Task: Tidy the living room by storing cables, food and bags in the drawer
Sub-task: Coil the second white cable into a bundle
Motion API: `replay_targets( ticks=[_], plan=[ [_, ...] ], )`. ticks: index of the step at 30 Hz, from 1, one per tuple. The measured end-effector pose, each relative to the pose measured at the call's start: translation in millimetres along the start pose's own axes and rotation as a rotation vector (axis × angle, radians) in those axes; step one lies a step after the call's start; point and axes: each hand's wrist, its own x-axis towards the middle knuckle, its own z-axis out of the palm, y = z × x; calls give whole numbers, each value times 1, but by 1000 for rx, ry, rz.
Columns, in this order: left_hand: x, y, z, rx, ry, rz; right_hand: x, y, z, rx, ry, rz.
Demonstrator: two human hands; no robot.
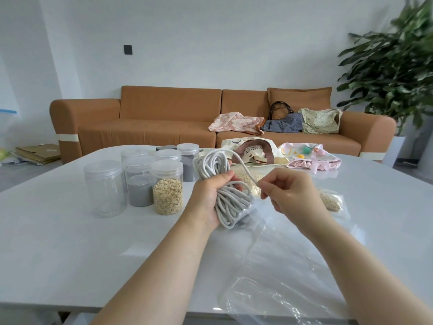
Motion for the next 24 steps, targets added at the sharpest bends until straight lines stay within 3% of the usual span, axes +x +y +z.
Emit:
replay_targets(
  ticks=[4,9,14,19,24],
  plan=[
    [1,-3,1,-1,47,-1,-7,-4,9,-285,-34,-81],
    [2,-4,2,-1,57,-7,-9,-6,9,-426,-81,-171],
    [0,-6,6,25,35,-11,-11,-4,14,-491,-103,-210],
    [3,-8,0,44,123,-36,-11,-4,19,-536,-73,-160],
    [-3,-2,1,-65,1,-150,-7,-6,15,-511,-37,-79]
  ],
)
